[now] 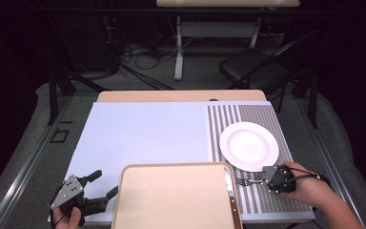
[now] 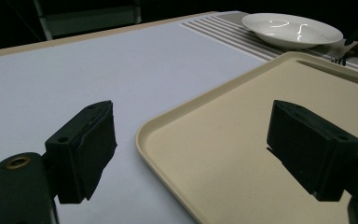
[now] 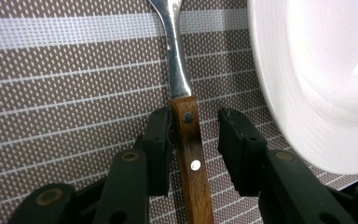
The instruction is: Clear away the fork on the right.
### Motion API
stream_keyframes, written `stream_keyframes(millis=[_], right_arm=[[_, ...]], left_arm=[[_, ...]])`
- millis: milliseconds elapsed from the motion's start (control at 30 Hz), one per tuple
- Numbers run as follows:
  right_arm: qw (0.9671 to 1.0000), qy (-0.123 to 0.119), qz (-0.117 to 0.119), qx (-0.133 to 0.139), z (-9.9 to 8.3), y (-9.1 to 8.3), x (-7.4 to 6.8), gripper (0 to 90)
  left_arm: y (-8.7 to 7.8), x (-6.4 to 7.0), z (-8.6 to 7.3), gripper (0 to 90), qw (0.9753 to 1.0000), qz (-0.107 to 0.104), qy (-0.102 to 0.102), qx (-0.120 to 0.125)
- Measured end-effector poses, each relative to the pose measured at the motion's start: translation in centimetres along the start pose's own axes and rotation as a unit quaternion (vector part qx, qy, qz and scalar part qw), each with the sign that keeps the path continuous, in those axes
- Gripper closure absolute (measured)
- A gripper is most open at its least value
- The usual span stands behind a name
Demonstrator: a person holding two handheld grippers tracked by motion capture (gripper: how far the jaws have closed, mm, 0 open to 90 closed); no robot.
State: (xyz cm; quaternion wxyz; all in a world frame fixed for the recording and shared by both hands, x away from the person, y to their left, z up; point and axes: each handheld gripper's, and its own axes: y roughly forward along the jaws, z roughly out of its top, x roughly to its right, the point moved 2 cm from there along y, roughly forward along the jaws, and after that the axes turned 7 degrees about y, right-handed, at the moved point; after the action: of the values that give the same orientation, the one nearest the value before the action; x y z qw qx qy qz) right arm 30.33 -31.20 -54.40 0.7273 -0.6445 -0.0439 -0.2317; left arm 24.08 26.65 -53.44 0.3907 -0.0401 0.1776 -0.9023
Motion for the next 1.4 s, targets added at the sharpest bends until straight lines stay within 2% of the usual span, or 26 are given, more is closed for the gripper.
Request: stream_keyframes(millis=[200,367,400,533,700,767,867,933,1167,1400], right_arm=[[0.9999,-0.006,0.009,-0.01,0.0,0.3,0.2,66.4],[0.9994,-0.012,0.023,-0.022,0.1,0.3,0.2,71.0],[0.9995,-0.014,0.023,-0.015,0.1,0.4,0.2,72.0],[0.999,-0.025,0.029,-0.024,0.3,0.4,0.1,76.2],[0.9985,-0.033,0.03,-0.033,0.4,0.3,0.1,76.5],[0.9989,-0.03,0.026,-0.027,0.4,0.4,-0.1,76.8],[0.9987,-0.041,0.019,-0.024,0.5,0.5,-0.1,77.3],[0.9984,-0.04,0.021,-0.035,0.5,0.4,-0.2,77.4],[0.9986,-0.028,0.025,-0.038,0.6,0.3,-0.1,77.6],[0.9994,-0.019,0.014,-0.027,0.5,-0.7,-0.2,77.6]], left_arm=[[0.0,0.0,0.0,15.7,1.0,0.001,-0.001,0.0],[0.0,0.0,0.0,15.7,1.0,0.0,0.0,0.0],[0.0,0.0,0.0,15.7,1.0,0.0,0.001,0.0],[0.0,0.0,0.0,15.7,1.0,0.0,0.0,0.0],[0.0,0.0,0.0,15.7,1.0,0.0,0.0,0.001],[0.0,0.0,0.0,15.7,1.0,0.001,-0.001,0.001],[0.0,0.0,0.0,15.7,1.0,0.001,0.0,0.0],[0.0,0.0,0.0,15.7,1.0,0.001,0.001,0.0],[0.0,0.0,0.0,15.7,1.0,0.001,-0.001,-0.001],[0.0,0.0,0.0,15.7,1.0,0.002,0.0,-0.001]])
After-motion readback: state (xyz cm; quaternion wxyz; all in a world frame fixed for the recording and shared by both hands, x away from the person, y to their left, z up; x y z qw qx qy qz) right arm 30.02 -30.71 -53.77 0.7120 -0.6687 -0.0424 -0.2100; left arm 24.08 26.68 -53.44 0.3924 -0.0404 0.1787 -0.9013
